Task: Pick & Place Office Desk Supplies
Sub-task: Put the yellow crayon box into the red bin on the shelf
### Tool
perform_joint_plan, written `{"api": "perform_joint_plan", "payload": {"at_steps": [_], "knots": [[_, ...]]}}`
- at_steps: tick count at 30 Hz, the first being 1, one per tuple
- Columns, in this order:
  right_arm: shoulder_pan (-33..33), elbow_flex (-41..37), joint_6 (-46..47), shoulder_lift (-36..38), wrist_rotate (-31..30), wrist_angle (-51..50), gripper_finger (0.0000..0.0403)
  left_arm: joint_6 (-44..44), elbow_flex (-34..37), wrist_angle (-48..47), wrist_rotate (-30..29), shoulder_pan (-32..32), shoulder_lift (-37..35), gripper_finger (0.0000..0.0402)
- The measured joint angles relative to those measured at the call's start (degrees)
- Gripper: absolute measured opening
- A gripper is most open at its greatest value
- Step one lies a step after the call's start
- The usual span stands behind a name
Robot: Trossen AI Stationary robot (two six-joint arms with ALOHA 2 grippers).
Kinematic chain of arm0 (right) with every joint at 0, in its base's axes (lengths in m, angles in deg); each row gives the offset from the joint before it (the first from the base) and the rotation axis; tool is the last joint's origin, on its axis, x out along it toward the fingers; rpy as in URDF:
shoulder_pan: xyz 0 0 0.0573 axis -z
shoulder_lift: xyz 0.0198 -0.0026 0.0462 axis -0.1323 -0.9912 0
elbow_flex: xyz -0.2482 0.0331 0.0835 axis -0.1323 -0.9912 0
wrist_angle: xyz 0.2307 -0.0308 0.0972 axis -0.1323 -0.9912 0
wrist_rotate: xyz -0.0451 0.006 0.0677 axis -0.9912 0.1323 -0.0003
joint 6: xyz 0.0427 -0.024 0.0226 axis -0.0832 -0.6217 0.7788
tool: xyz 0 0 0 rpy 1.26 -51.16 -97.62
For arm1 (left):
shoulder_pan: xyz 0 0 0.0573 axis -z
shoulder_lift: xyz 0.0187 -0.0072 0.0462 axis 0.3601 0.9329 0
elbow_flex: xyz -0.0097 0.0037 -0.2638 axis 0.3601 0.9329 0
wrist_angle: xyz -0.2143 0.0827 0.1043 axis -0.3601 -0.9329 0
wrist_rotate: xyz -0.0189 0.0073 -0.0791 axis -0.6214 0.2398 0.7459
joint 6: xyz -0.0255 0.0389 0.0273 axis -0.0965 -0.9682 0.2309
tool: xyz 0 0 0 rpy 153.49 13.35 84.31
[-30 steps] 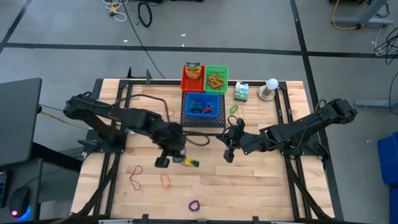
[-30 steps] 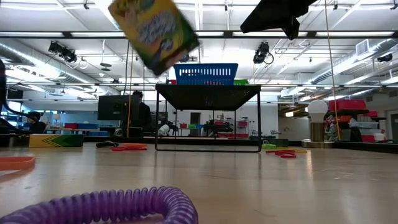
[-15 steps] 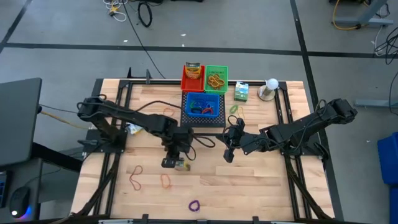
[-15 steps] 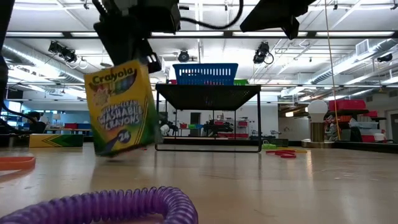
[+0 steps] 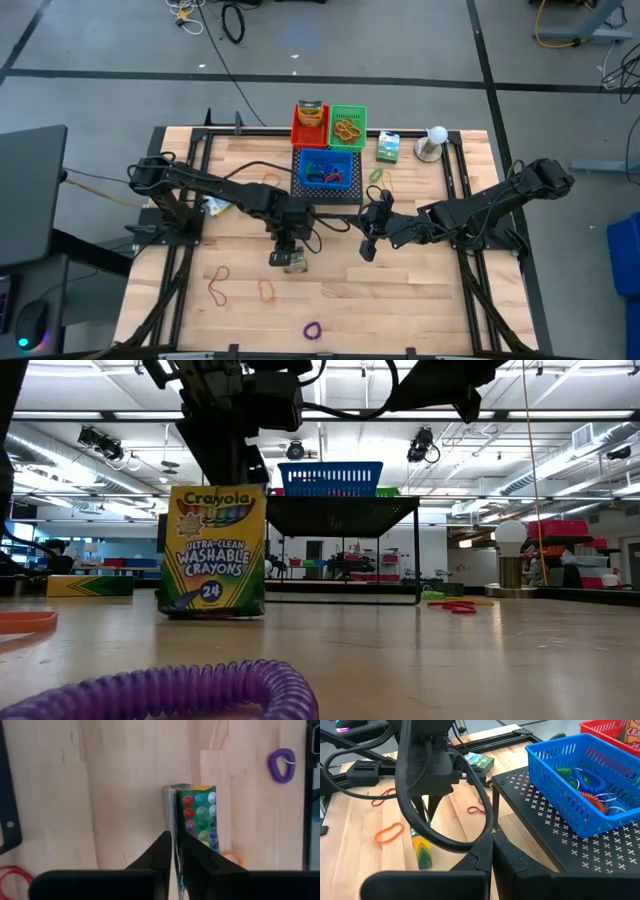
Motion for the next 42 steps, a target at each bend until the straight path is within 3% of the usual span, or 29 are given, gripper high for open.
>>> {"api": "perform_joint_plan", "payload": {"at_steps": [24,34,42], "knots": [[0.0,0.0,-0.5,0.0,0.0,0.0,0.0011,3.1,0.0,0.2,4.0,0.1,0.0,0.0198],[0.0,0.0,-1.3,0.0,0.0,0.0,0.0011,3.7,0.0,0.1,6.0,0.1,0.0,0.0218],[0.0,0.0,-1.3,0.0,0.0,-0.1,0.0011,6.7,0.0,-0.3,3.6,0.4,-0.3,0.0225]]}}
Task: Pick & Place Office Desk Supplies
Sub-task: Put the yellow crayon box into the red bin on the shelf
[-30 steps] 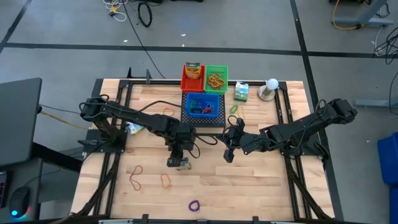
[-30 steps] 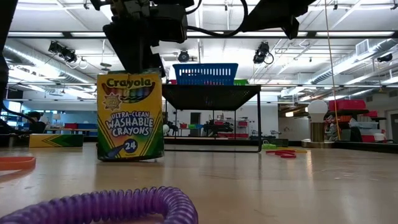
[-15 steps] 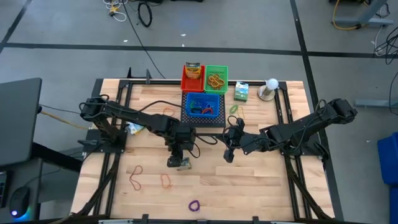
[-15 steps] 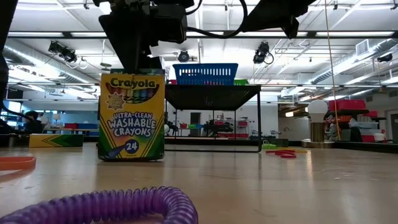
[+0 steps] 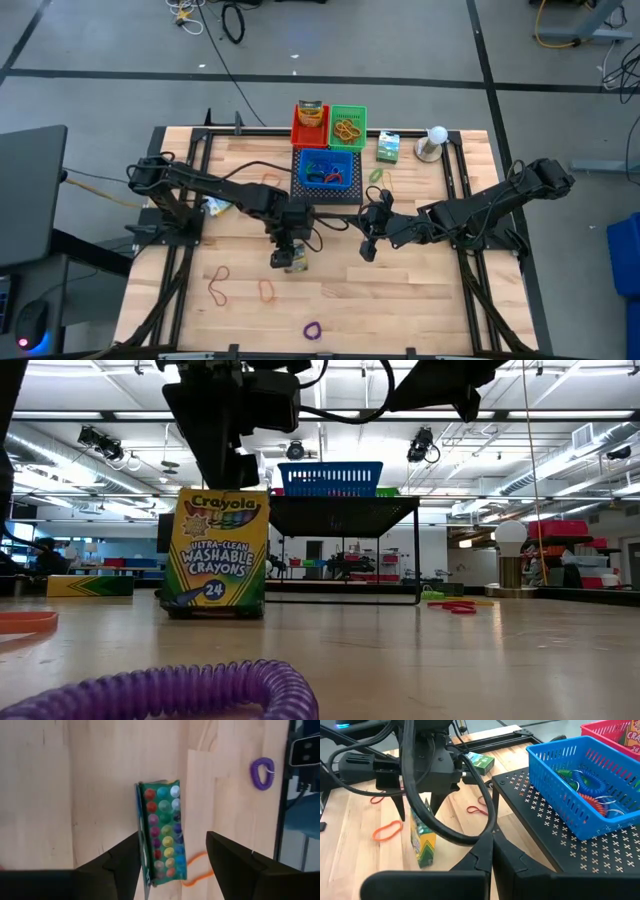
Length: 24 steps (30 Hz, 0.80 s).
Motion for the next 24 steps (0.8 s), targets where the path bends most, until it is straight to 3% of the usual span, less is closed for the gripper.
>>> {"api": "perform_joint_plan", "payload": {"at_steps": [10,18,24], "knots": [[0.0,0.0,0.0,0.0,0.0,0.0,0.0011,1.6,0.0,0.9,-8.1,3.2,0.4,0.0220],[0.0,0.0,-0.3,0.0,0.0,-0.3,0.0011,2.8,0.0,5.1,-8.1,3.9,2.7,0.0183],[0.0,0.0,-0.5,0.0,0.0,-0.4,0.0011,2.7,0.0,2.4,-10.3,3.9,2.2,0.0137]]}}
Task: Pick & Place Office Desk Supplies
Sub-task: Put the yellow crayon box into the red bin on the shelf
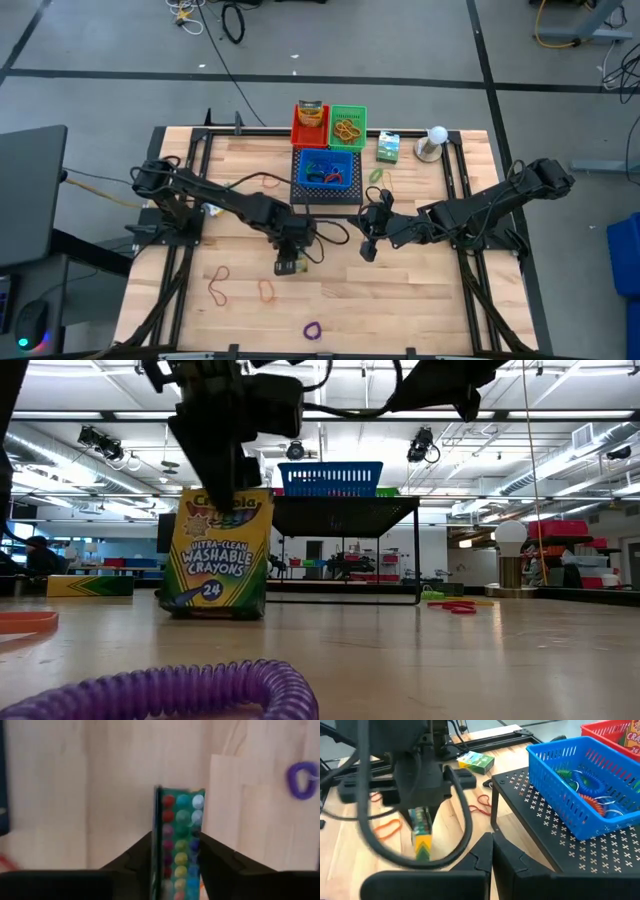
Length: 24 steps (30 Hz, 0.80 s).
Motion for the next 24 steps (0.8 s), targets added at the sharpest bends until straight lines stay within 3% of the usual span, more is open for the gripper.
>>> {"api": "perform_joint_plan", "payload": {"at_steps": [5,10,17,24], "knots": [[0.0,0.0,0.0,0.0,0.0,-0.3,0.0011,-1.1,-0.3,-4.7,-1.9,-0.5,-3.5,0.0065],[0.0,0.0,0.0,0.0,1.1,-1.1,0.0011,-5.5,-5.4,-13.4,-2.6,-3.3,-12.4,0.0011],[0.1,0.0,1.4,0.0,1.3,0.3,0.0011,-13.9,-20.4,-24.2,-6.4,-13.4,-20.3,0.0016],[1.1,0.0,2.0,0.0,1.3,1.4,0.0011,-27.6,-34.0,-24.0,-7.6,-26.3,-17.4,0.0015]]}}
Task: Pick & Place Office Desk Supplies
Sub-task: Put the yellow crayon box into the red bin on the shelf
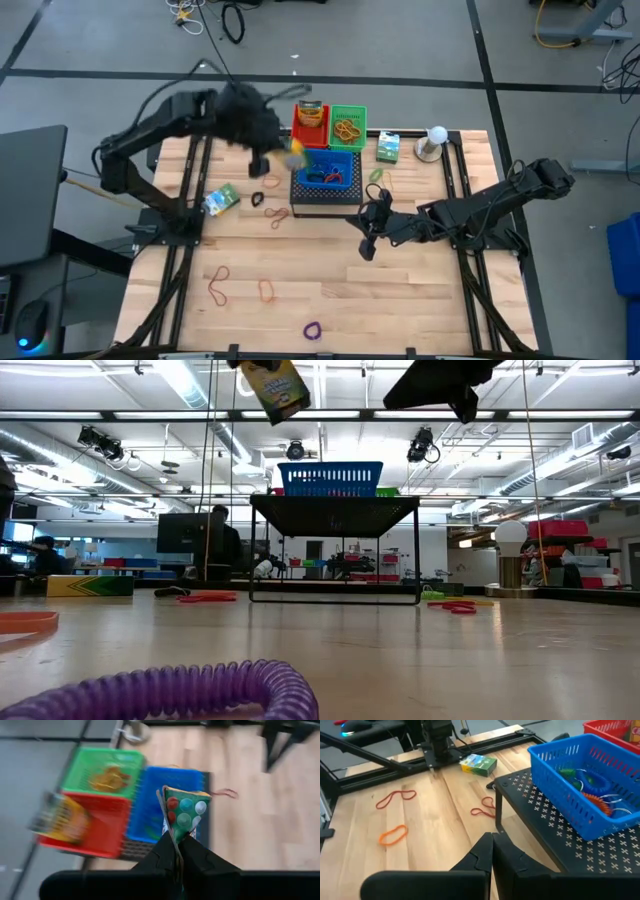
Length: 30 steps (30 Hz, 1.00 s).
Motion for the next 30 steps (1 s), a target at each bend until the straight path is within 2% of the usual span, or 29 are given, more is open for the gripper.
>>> {"api": "perform_joint_plan", "payload": {"at_steps": [5,10,16,21,25,30], "knots": [[1.0,0.0,0.2,0.0,0.0,0.0,0.0011,-8.8,-6.3,0.2,0.0,-6.4,5.7,0.0014],[2.7,0.0,0.2,0.0,0.6,2.8,0.0011,-14.6,-10.0,0.2,-0.2,-9.8,12.1,0.0014],[8.9,4.0,-0.6,0.0,4.0,2.4,0.0011,-18.3,-10.4,0.0,-1.0,-11.2,17.3,0.0014],[13.4,6.6,-4.2,0.6,7.2,2.5,0.0011,-21.5,-10.4,0.2,-7.9,-11.9,20.1,0.0015],[14.8,6.8,-5.3,0.7,9.5,2.5,0.0011,-21.7,-10.4,1.0,-8.7,-12.9,22.1,0.0015],[14.8,6.8,-5.5,0.7,9.5,2.4,0.0011,-21.4,-10.4,2.8,-10.9,-13.7,23.9,0.0015]]}}
